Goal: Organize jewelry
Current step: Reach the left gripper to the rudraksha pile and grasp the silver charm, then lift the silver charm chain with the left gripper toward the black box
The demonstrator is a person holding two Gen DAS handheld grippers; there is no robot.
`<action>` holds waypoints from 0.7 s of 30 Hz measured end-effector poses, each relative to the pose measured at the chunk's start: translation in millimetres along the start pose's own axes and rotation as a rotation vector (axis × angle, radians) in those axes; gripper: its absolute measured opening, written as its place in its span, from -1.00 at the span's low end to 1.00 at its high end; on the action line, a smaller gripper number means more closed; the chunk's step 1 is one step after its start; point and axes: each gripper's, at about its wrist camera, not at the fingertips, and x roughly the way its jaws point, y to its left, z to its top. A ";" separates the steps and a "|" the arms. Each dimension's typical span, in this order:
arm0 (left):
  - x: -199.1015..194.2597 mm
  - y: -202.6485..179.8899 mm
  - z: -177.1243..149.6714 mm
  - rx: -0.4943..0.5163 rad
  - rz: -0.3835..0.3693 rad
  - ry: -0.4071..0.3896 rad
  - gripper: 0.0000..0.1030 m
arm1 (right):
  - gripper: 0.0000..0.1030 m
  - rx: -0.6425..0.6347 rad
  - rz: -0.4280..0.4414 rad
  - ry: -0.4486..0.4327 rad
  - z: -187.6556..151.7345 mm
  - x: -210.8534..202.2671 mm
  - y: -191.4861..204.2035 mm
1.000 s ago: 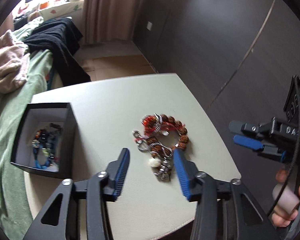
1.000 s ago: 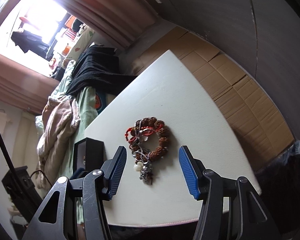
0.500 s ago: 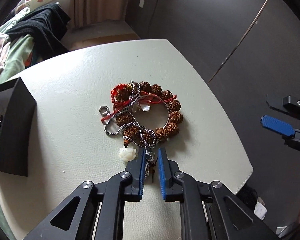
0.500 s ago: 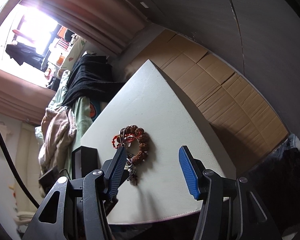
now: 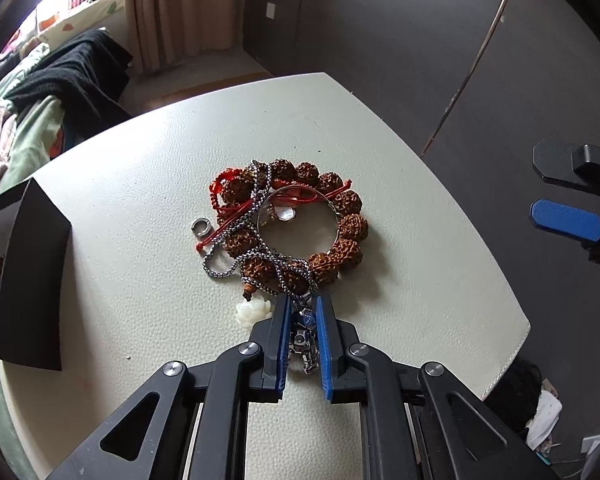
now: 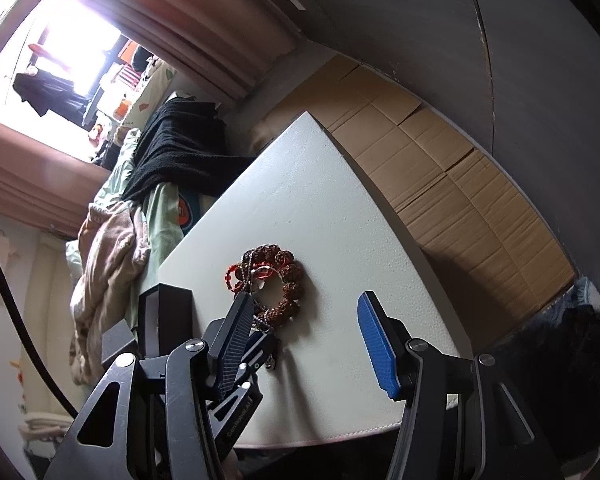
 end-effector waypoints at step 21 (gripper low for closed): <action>-18.8 11.5 4.6 -0.002 -0.045 -0.022 -0.72 | 0.07 -0.063 -0.052 0.022 -7.5 13.5 13.6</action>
